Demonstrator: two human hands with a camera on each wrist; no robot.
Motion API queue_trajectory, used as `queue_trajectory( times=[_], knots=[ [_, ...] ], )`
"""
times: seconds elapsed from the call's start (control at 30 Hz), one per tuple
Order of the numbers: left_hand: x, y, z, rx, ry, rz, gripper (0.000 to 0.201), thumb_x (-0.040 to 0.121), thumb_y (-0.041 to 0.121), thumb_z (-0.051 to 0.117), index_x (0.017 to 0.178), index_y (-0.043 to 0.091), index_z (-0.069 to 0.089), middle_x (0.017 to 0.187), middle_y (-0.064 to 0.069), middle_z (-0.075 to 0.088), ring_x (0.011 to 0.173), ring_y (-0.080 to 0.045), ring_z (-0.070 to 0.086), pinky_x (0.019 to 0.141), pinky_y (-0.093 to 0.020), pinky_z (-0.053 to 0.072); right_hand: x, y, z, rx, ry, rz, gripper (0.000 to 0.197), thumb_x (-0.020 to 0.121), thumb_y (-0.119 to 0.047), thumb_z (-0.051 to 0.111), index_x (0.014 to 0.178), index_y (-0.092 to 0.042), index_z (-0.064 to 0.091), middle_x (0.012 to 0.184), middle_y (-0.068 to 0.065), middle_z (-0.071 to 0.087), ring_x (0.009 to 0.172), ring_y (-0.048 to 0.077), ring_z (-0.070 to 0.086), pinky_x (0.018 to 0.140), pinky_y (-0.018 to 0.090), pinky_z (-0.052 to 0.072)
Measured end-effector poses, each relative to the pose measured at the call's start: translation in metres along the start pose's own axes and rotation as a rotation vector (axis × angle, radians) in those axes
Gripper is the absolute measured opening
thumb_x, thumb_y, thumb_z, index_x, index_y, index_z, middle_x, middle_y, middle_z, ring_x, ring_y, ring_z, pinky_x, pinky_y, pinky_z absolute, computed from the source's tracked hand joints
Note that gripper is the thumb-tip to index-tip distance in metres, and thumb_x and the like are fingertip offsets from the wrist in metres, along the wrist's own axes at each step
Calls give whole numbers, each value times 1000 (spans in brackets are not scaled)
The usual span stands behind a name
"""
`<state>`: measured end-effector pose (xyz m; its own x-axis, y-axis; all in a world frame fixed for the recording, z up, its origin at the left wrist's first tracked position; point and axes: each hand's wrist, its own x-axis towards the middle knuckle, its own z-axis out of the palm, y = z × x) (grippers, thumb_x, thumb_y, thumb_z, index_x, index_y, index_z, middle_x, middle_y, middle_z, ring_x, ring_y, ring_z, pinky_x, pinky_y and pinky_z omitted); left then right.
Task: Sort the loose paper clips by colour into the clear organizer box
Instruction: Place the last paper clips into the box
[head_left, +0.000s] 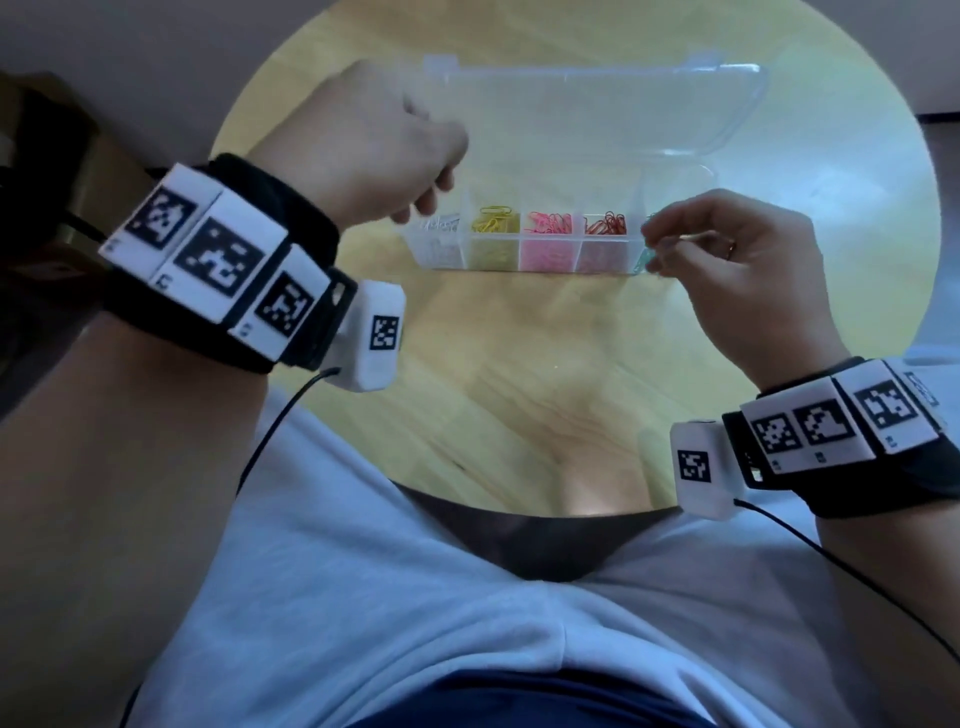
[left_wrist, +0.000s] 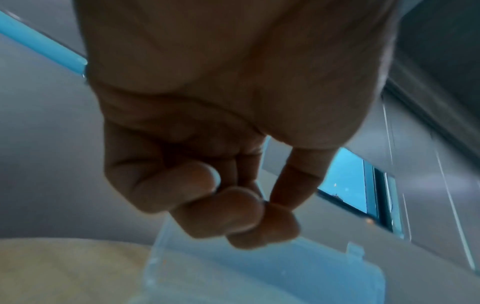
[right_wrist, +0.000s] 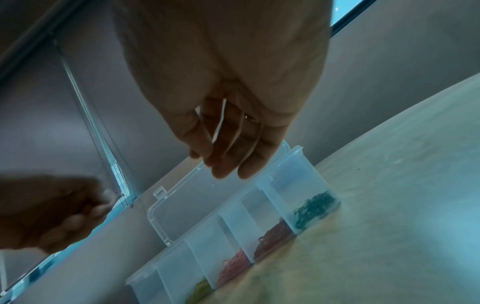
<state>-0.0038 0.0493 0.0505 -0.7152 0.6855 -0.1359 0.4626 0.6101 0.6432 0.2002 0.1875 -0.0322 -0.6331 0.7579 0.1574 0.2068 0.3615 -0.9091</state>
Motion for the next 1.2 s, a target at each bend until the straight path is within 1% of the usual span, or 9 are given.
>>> queue_trajectory(
  times=[0.13,0.2,0.37,0.47,0.57,0.77,0.9,1.03,1.2],
  knots=[
    [-8,-38,6,341,-193,-153,34,83,28,50,64,5,67,60,-6,67,57,-24,59,58,-30,45,-5,5,7,-219,-328,107,18,86,-7,63,86,-22,72,75,-2,70,70,13,69,76,33,54],
    [-6,-56,14,443,-276,-189,32,85,29,53,72,4,69,68,-9,70,64,-28,64,63,-32,49,-6,9,8,-293,-367,114,17,86,-11,65,85,-26,72,73,-5,70,72,12,69,76,29,52],
    [2,-76,32,581,-368,-151,17,83,25,65,84,9,69,79,-7,70,68,-25,65,67,-33,54,5,15,-9,-326,-86,154,17,84,-14,58,85,-25,71,77,0,70,64,11,68,68,27,53],
    [4,-78,44,672,-385,-79,14,78,19,73,87,8,71,85,-8,69,77,-25,65,66,-33,54,11,25,-27,-323,42,239,18,81,-17,57,87,-26,71,75,-1,70,63,13,68,72,38,58],
    [2,-79,57,759,-370,4,7,77,11,71,84,9,70,86,-9,68,81,-27,64,69,-34,53,14,32,-38,-269,117,323,19,77,-16,56,82,-27,70,71,-3,69,58,12,67,75,44,59],
    [-6,-73,74,832,-406,94,5,81,9,61,85,12,63,89,-6,63,85,-27,61,73,-35,51,17,37,-42,-204,164,401,19,80,-14,55,83,-23,71,71,-2,69,54,12,64,69,35,57],
    [-18,-47,76,676,-460,132,6,79,10,63,79,16,63,81,1,63,79,-18,59,62,-27,44,18,39,-43,-185,177,421,19,81,-15,54,83,-21,72,71,-1,69,53,12,63,64,30,54],
    [-18,13,81,208,-445,277,13,78,9,68,77,21,65,69,7,66,65,-6,62,57,-19,43,22,41,-46,-156,209,438,19,82,-14,55,85,-18,73,71,-1,69,53,13,63,61,28,52],
    [18,79,109,-80,-127,433,17,77,9,66,75,26,64,77,9,68,61,3,57,54,-9,41,23,44,-47,-138,218,454,18,83,-15,54,86,-18,72,71,-2,68,54,12,63,60,27,50]
  ],
)
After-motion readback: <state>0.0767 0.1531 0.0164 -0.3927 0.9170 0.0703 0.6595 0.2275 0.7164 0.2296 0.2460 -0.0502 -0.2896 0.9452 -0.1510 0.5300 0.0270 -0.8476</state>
